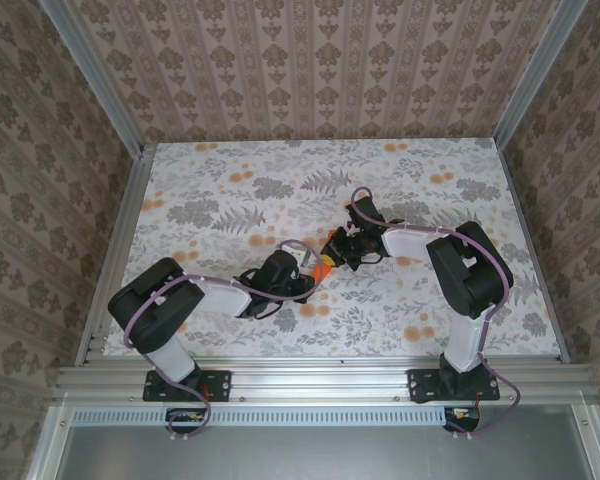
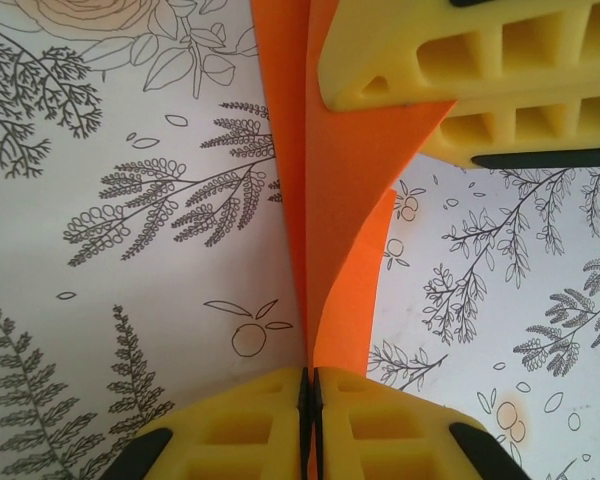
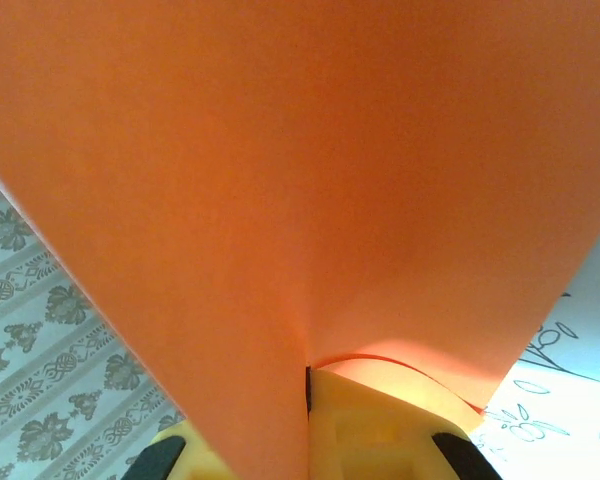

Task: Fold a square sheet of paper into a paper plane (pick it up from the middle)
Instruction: Fold the wing for the fifth time at the center of the table.

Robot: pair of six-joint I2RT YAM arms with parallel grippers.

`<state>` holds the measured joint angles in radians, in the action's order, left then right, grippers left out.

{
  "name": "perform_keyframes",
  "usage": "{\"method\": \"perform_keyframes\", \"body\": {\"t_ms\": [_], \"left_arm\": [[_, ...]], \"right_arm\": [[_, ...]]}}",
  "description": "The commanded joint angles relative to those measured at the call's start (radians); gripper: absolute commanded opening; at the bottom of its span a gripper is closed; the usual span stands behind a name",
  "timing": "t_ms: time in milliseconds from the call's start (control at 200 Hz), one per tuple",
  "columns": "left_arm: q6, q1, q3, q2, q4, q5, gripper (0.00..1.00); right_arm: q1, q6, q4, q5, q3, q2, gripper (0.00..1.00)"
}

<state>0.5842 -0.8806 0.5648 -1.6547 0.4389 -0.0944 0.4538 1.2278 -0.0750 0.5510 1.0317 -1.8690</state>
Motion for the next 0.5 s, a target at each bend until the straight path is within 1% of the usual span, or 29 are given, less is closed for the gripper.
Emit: {"method": "perform_keyframes", "body": {"t_ms": [0, 235, 495], "left_arm": [[0.023, 0.005, 0.026, -0.031, 0.012, -0.017, 0.13], [0.058, 0.012, 0.018, -0.031, 0.052, -0.022, 0.18], [0.077, 0.019, 0.031, -0.043, 0.064, -0.003, 0.19]], "right_arm": [[-0.004, 0.026, 0.007, 0.020, -0.016, 0.011, 0.06], [-0.006, 0.041, 0.020, 0.018, -0.025, 0.010, 0.06], [-0.007, 0.045, 0.021, 0.015, -0.026, 0.008, 0.06]]}}
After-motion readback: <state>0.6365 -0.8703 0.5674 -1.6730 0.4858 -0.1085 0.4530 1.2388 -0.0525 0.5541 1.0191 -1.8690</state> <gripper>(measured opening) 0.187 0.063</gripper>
